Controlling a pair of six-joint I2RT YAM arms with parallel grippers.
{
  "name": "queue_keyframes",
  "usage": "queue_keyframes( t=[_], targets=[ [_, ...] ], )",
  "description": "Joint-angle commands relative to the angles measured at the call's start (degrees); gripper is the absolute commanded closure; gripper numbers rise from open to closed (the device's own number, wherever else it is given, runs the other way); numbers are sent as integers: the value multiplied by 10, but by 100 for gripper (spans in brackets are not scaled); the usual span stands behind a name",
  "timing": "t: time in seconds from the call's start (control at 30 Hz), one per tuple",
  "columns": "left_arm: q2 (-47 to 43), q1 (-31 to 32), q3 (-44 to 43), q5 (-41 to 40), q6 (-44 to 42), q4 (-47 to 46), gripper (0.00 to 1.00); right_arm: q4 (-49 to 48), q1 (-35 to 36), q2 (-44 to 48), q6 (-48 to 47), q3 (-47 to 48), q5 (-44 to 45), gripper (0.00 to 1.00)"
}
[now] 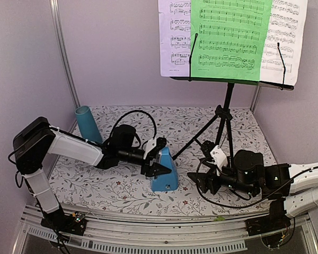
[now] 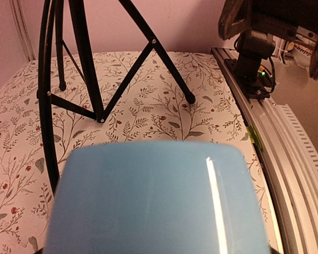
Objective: Set up the instrument practice props
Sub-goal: Pick up the metronome from the center of the board, then screw the knob on the metronome onto the metronome.
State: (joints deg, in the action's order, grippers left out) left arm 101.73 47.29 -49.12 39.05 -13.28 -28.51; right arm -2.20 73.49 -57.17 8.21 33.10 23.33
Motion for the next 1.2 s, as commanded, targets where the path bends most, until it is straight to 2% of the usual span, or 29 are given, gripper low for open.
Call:
queue_keyframes(
  t=[0.0, 0.17, 0.27, 0.4, 0.43, 0.6, 0.77, 0.87, 0.97, 1.17],
  targets=[
    [-23, -2, -4, -3, 11, 6, 100, -14, -1, -10, 6, 1, 3, 27],
    [-146, 12, 73, -105, 33, -82, 100, -36, 0, -31, 0, 8, 27, 28],
    [-231, 42, 97, -209, 5, -89, 100, -100, 9, -52, -16, 4, 61, 28],
    [-312, 95, 108, -375, -45, -112, 100, -245, 18, -108, -73, -1, 117, 28],
    [-324, 111, 105, -409, -61, -117, 100, -292, 20, -127, -110, 0, 131, 28],
    [-349, 175, 76, -525, -160, -136, 100, -548, 20, -250, -252, 4, 174, 26],
    [-359, 196, 41, -561, -211, -136, 100, -836, 20, -372, -429, 21, 224, 19],
    [-363, 205, 21, -571, -218, -122, 100, -956, 19, -424, -533, 45, 245, 15],
    [-366, 209, 4, -585, -219, -110, 100, -975, 19, -449, -586, 74, 244, 14],
    [-367, 214, -32, -604, -206, -74, 100, -972, 19, -466, -607, 105, 232, 16]
  ],
)
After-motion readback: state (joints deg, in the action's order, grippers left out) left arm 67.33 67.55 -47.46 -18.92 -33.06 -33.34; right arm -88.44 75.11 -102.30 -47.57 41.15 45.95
